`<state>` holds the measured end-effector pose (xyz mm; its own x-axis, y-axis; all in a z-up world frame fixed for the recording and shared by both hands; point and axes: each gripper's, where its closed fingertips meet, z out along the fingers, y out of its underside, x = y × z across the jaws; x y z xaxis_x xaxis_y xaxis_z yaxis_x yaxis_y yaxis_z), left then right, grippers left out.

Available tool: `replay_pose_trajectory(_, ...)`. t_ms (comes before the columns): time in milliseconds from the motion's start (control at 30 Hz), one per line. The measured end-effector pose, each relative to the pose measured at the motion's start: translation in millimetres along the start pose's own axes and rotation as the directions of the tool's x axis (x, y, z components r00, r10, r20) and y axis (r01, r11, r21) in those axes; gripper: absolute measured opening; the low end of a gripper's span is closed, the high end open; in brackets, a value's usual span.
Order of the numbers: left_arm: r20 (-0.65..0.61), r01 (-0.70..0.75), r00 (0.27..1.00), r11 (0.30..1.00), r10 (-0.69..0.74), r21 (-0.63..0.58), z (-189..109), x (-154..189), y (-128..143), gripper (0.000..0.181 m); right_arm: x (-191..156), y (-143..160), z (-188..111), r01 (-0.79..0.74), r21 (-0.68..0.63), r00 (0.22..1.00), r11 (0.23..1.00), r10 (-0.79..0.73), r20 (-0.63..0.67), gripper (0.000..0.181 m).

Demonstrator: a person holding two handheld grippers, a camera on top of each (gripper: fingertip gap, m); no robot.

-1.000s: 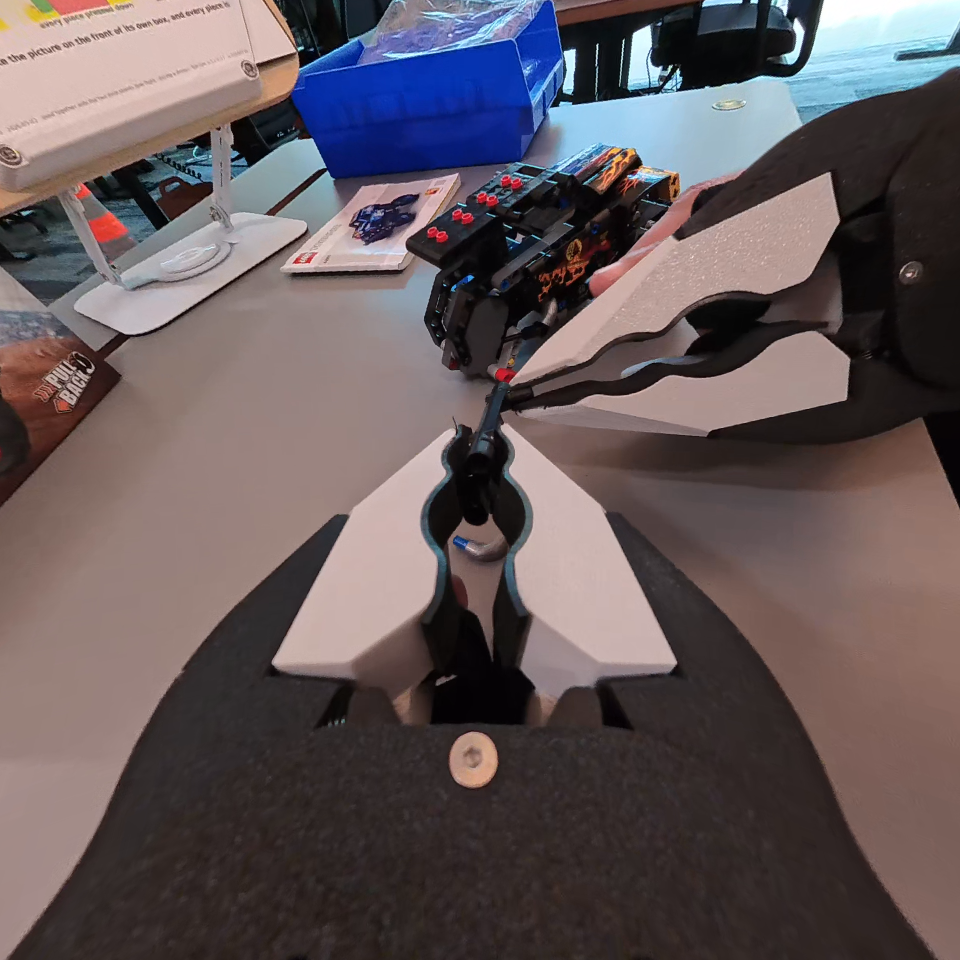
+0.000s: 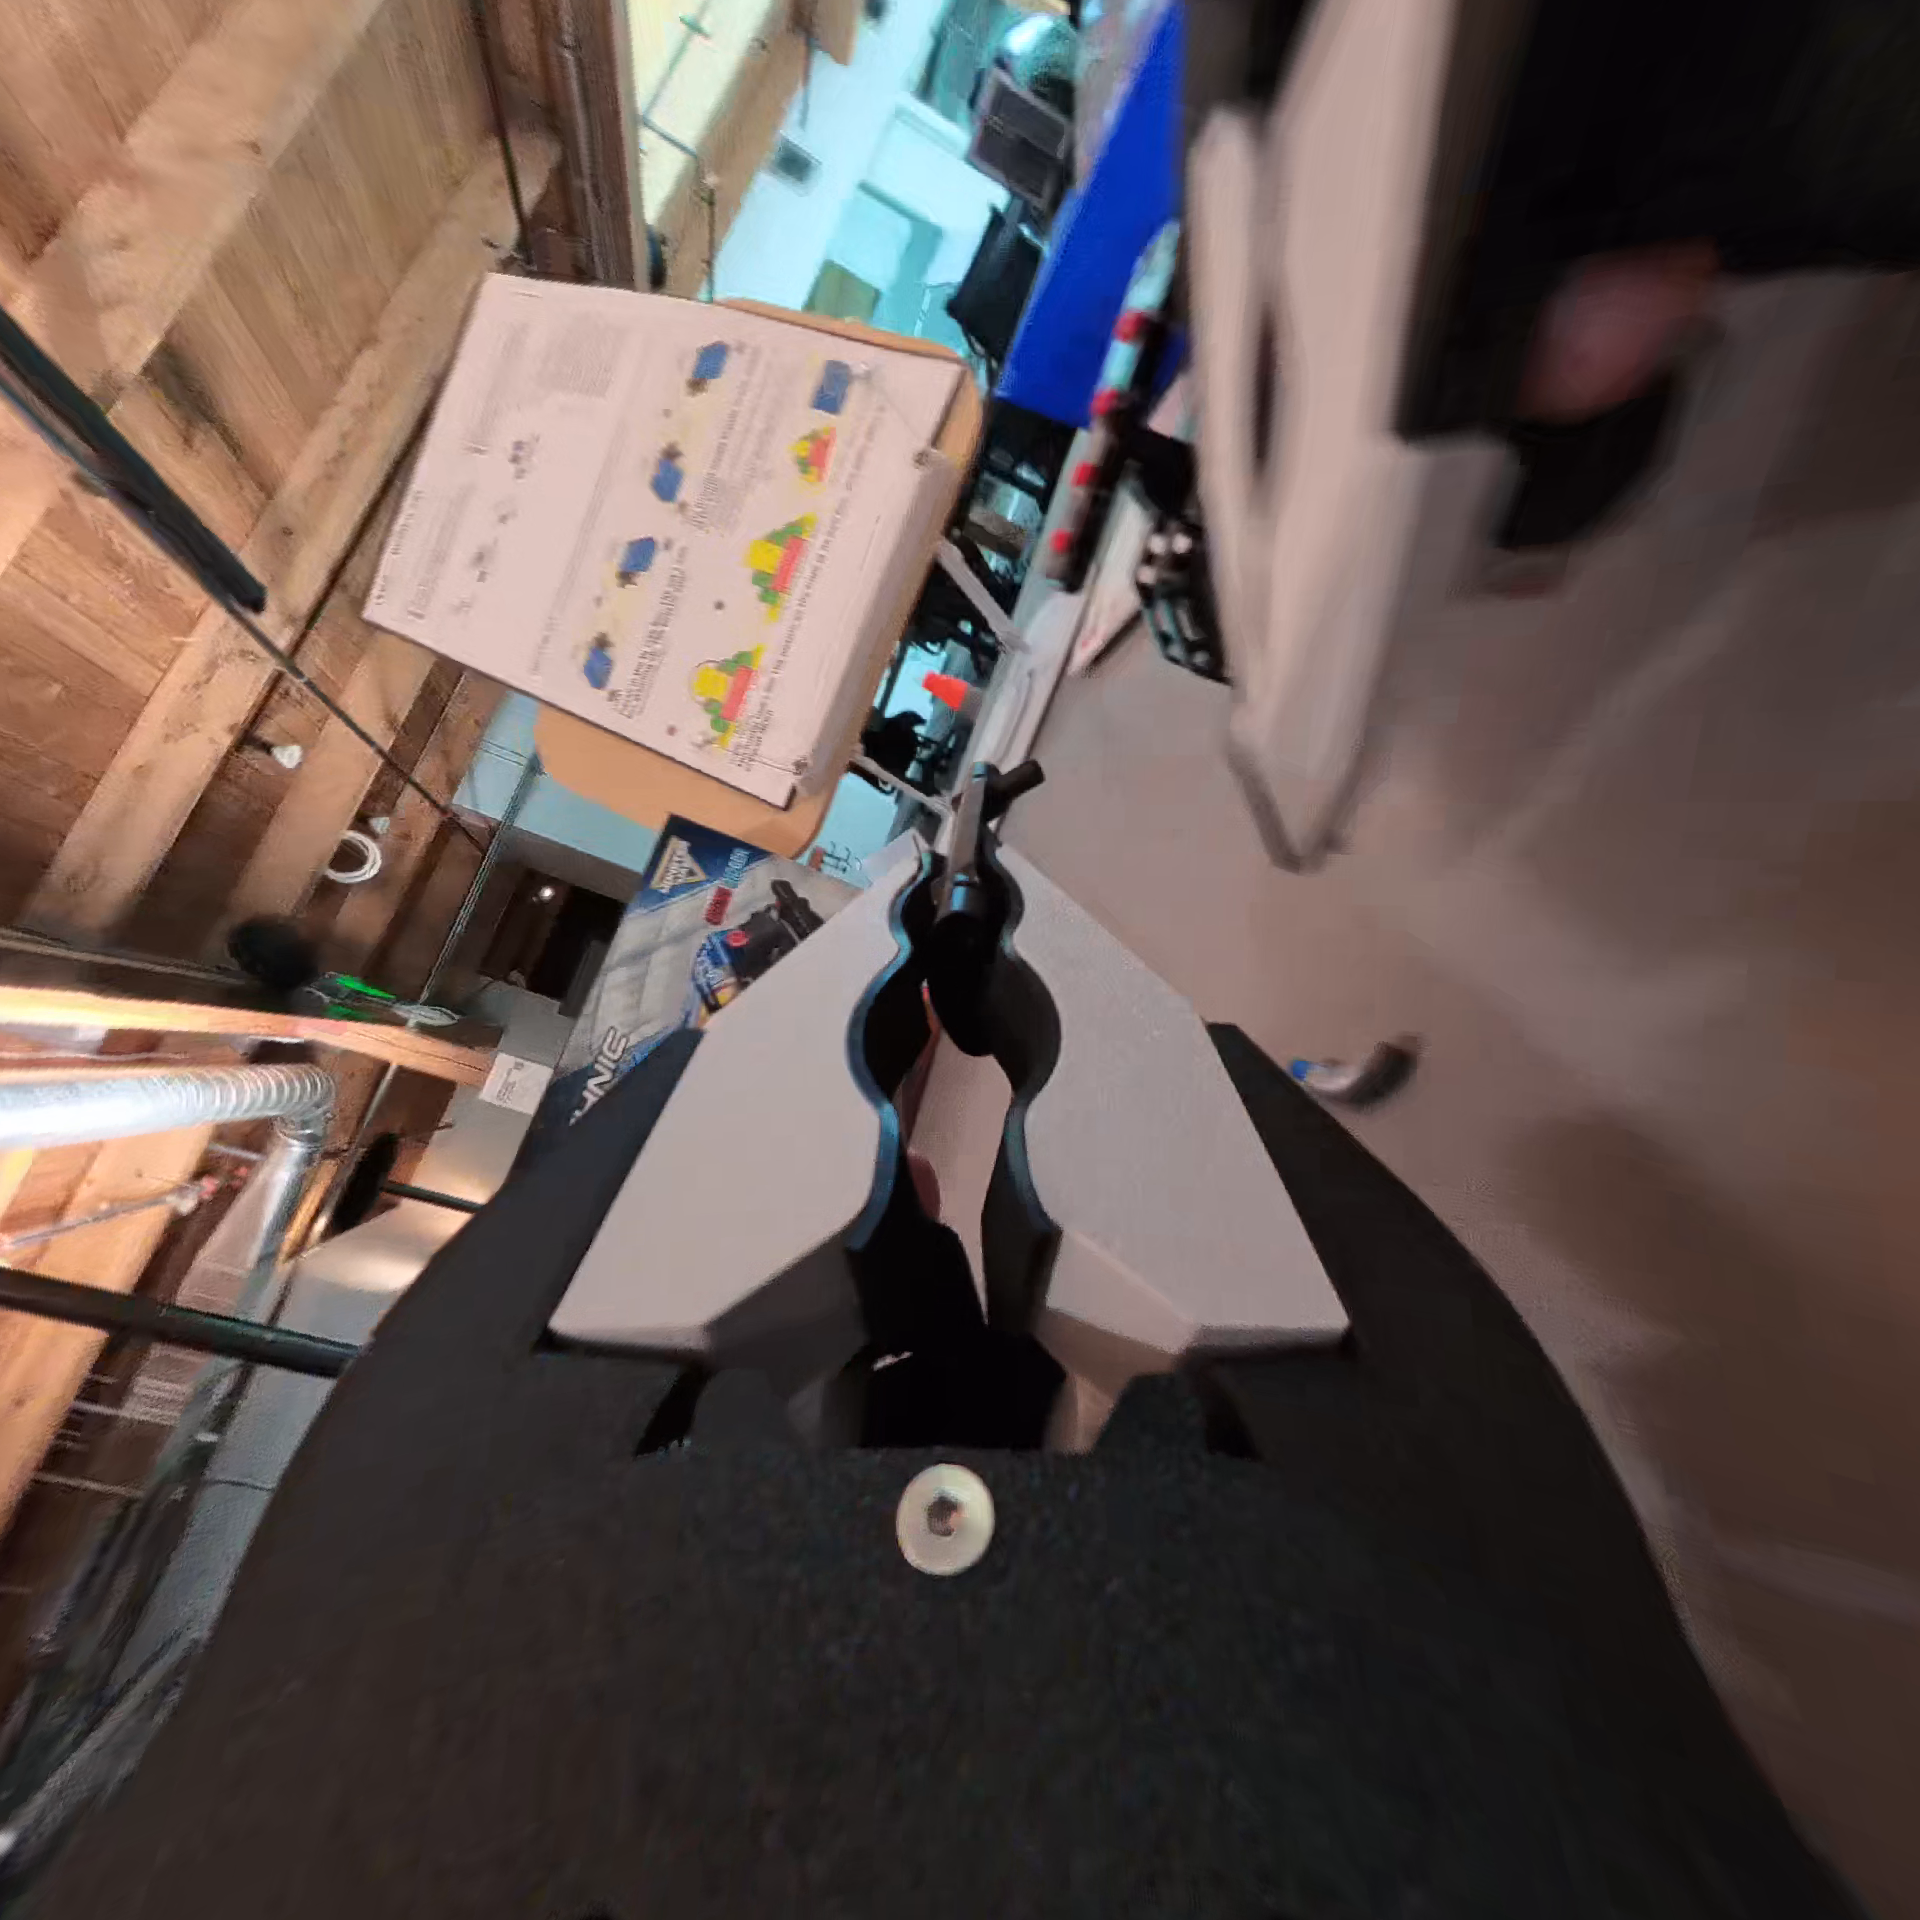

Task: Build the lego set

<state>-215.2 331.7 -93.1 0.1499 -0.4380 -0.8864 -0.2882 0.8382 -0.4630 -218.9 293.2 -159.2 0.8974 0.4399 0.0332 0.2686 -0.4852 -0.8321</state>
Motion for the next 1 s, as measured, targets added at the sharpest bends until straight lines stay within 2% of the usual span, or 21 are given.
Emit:
replay_pose_trajectory(67,-0.011,0.075,0.997,0.997,-0.075,0.017,-3.6,-9.1,1.1,0.004,6.4,5.1,2.1,0.036,-0.001,0.997,0.999,-0.036,-0.064,0.000)
replay_pose_trajectory(167,-0.011,-0.086,0.996,0.996,0.086,0.039,-3.7,6.6,-6.3,0.003,5.3,-10.5,-11.0,-0.045,0.069,0.999,0.997,0.046,-0.010,0.002)
replay_pose_trajectory(267,0.062,-0.315,0.948,0.946,0.311,0.077,-7.4,17.0,-16.8,0.003,6.7,-21.4,-23.7,-0.107,0.093,0.992,0.990,0.100,0.079,0.011)
replay_pose_trajectory(367,0.103,-0.393,0.917,0.916,0.384,0.082,-9.5,19.2,-21.3,0.003,5.5,-32.6,-43.9,-0.127,0.151,0.979,0.980,0.099,0.178,0.021)
replay_pose_trajectory(433,0.094,-0.405,0.913,0.910,0.397,0.086,-9.1,23.7,-22.2,0.004,-1.6,-33.5,-52.9,0.027,0.198,0.986,0.980,-0.058,0.154,0.024)
replay_pose_trajectory(500,0.079,-0.411,0.911,0.906,0.404,0.100,-9.3,29.5,-23.2,0.003,-8.4,-29.7,-56.3,0.292,0.220,0.952,0.931,-0.305,0.025,0.026)
replay_pose_trajectory(567,0.069,-0.426,0.905,0.898,0.420,0.113,-9.6,34.8,-24.6,0.003,-7.6,-19.2,-52.0,0.535,0.116,0.845,0.837,-0.526,-0.100,0.027)
replay_pose_trajectory(633,0.073,-0.464,0.886,0.877,0.458,0.126,-10.4,40.1,-26.5,0.004,-6.9,-11.8,-45.7,0.676,0.021,0.733,0.737,-0.668,-0.131,0.029)
replay_pose_trajectory(700,0.077,-0.514,0.858,0.848,0.509,0.131,-10.9,46.7,-27.6,0.003,-7.9,-11.2,-42.6,0.734,-0.004,0.674,0.679,-0.730,-0.115,0.028)
replay_pose_trajectory(800,0.087,-0.573,0.820,0.809,0.566,0.131,-11.0,53.3,-27.8,0.003,-8.7,-9.6,-40.0,0.777,-0.026,0.626,0.628,-0.777,-0.062,0.021)
replay_pose_trajectory(1000,0.090,-0.609,0.793,0.786,0.602,0.110,-9.6,55.0,-23.4,0.003,-9.8,1.4,-30.6,0.797,-0.057,0.603,0.601,-0.797,0.022,0.013)
